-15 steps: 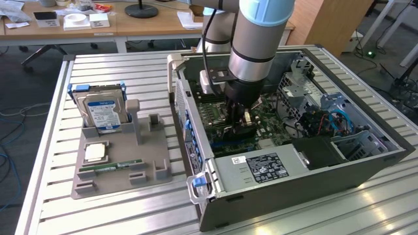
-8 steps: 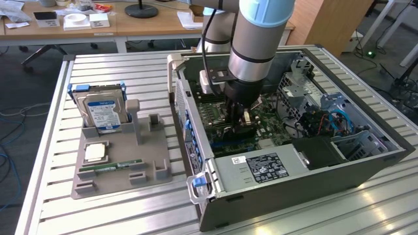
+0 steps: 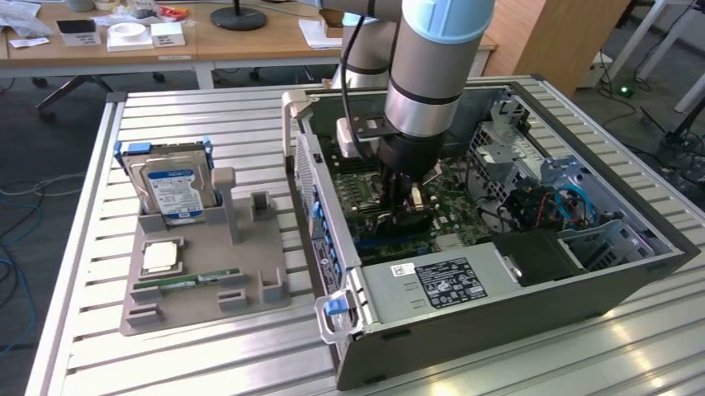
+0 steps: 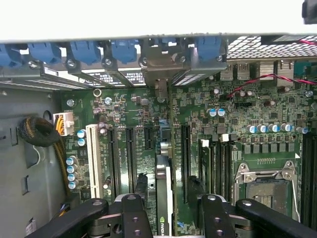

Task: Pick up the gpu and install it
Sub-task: 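Insert the gpu into the slot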

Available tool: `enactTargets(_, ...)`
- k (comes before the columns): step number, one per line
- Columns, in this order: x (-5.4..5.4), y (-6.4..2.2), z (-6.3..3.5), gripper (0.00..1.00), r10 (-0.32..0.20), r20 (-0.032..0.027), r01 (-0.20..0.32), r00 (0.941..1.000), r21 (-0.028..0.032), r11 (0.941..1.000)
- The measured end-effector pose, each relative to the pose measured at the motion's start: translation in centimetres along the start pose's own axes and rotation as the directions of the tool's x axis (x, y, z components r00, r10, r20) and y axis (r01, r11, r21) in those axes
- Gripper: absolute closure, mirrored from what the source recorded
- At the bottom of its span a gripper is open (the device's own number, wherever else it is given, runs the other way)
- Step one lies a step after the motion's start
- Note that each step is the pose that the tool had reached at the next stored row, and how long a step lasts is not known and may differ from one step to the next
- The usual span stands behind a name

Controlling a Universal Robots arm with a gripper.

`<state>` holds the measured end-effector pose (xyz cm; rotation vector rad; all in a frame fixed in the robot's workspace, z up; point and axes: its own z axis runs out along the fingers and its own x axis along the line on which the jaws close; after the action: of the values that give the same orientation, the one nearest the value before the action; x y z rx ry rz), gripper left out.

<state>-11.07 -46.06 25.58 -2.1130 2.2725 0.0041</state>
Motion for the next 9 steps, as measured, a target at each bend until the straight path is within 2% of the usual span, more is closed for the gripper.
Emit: enactTargets(9, -0.18, 0.02, 0.04, 0.55, 0.0, -0.0017, 0.0, 1.0, 0.0001, 1.0)
